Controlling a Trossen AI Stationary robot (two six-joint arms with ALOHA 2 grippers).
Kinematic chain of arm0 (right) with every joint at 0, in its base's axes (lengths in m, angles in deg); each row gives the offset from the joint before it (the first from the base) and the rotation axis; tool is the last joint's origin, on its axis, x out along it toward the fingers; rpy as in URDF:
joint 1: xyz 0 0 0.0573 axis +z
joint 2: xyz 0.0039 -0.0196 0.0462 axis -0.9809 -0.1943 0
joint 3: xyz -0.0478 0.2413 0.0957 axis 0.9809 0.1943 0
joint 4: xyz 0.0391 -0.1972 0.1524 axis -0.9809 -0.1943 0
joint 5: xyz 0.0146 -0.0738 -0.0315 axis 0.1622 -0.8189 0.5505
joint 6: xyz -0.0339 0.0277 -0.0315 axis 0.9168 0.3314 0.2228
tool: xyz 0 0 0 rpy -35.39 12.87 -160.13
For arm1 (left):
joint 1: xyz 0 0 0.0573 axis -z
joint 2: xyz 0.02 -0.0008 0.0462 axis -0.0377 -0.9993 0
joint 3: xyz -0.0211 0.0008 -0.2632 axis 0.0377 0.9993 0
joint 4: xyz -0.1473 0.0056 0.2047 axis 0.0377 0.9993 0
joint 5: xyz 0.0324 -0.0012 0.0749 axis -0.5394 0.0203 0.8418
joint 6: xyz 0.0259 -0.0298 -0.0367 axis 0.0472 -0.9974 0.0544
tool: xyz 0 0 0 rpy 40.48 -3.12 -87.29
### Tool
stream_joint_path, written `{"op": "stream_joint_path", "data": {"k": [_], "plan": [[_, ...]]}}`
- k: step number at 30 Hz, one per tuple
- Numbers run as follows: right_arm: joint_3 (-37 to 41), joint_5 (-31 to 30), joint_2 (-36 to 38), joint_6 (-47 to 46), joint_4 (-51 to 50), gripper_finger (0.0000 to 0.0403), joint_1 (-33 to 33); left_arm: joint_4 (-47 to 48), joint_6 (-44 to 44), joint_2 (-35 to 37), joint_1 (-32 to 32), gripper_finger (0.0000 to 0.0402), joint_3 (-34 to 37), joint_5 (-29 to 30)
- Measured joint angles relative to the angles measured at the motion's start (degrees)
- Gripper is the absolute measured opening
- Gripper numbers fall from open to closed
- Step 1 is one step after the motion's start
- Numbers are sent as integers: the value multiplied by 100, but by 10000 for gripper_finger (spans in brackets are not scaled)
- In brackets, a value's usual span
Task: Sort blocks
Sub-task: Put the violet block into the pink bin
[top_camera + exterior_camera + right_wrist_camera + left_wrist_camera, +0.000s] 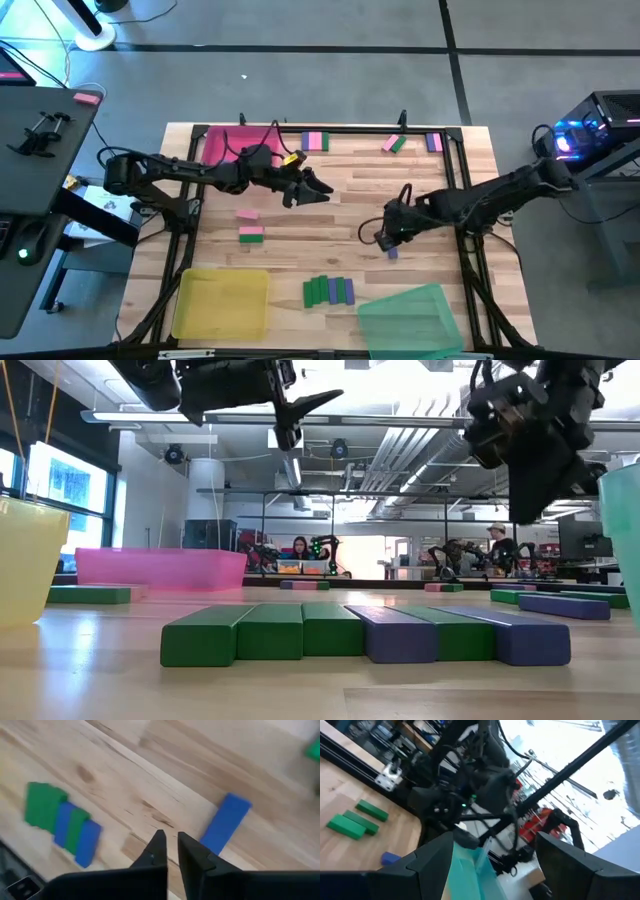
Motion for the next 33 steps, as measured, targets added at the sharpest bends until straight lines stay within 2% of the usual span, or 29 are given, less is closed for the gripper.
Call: {"op": "stream_joint_path", "data": {"k": [8, 12, 15, 19, 25, 33], "plan": [[-300, -98, -249, -260, -163, 127, 440, -1, -19, 0, -216, 268, 0, -445], [-400, -598, -249, -1115, -1008, 183, 780, -4, -18, -2, -368, 268, 0, -605], [-369, -896, -249, -1973, -1215, 213, 878, -4, -17, -4, -443, 268, 0, -661], [-365, -1017, -445, -2529, -1198, 223, 764, -9, -17, -4, -484, 268, 0, -661], [-365, -391, -1192, -2576, -822, 214, 735, -20, -16, -4, -485, 268, 0, -661], [-363, -387, -1940, -2832, -828, 211, 764, -32, -16, -4, -485, 268, 0, -661]]}}
